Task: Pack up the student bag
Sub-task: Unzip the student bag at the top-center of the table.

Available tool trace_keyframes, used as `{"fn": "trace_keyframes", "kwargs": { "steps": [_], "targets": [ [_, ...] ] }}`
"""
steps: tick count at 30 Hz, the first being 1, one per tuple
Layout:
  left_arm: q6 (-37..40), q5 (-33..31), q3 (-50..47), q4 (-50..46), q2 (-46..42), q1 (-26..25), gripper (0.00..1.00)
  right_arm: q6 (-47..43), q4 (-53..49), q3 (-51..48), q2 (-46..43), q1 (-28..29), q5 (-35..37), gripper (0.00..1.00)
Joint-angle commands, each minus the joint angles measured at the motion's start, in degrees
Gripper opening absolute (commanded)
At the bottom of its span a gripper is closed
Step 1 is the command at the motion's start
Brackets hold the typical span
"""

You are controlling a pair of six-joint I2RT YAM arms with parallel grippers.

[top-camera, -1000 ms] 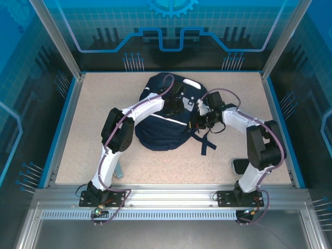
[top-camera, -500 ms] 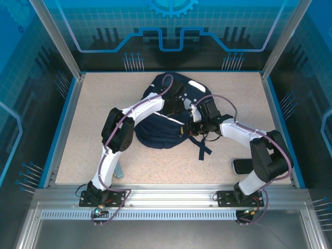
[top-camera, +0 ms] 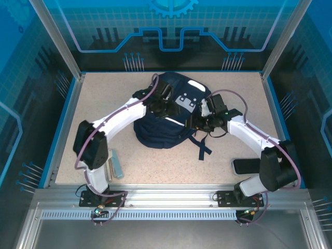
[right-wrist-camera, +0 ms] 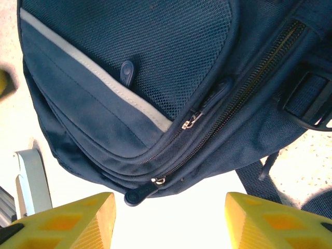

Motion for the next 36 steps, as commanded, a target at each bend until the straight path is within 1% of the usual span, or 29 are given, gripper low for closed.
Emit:
{"fn": "trace_keyframes", "kwargs": {
  "steps": [1, 4, 7, 10, 15, 21, 26, 30, 36],
  "targets": [
    [-0.93, 1.67, -6.42, -0.81, -5.16, -2.38, 0.51, 4.90, -4.93, 3.56, 2.73, -0.62, 0.37, 0.59],
    [-4.45, 4.62, -11.33, 1.05, -8.14, -4.77, 0.55, 7.24, -4.54, 4.53, 4.35, -0.68, -0.90, 0.60],
    [-9.49, 7.82, -14.14, 4.11, -8.29, -6.99, 0.58, 9.61, -4.11, 4.75, 5.59, -0.86, -0.65, 0.60],
    [-14.04, 7.16, -15.40, 7.18, -7.05, -8.58, 0.60, 11.30, -3.59, 4.44, 6.24, -1.12, -0.26, 0.61],
    [-19.48, 5.30, -15.65, 11.13, -3.44, -8.87, 0.60, 12.21, -3.81, 3.31, 5.75, -1.92, 0.84, 0.61],
    [-22.84, 2.76, -14.07, 11.87, -0.01, -8.85, 0.54, 12.39, -5.19, 1.24, 3.94, -3.83, 2.71, 0.61],
    [-23.97, 3.13, -13.26, 11.70, 2.62, -8.89, 0.50, 12.08, -6.12, 0.70, 3.27, -4.48, 3.94, 0.61],
    [-24.98, 2.64, -13.88, 11.25, 2.59, -8.80, 0.43, 11.85, -6.57, 0.82, 3.18, -4.43, 4.58, 0.60],
    [-25.32, 2.45, -14.90, 11.52, 1.90, -8.86, 0.27, 11.89, -6.73, 1.04, 3.54, -4.34, 4.29, 0.60]
  ]
}}
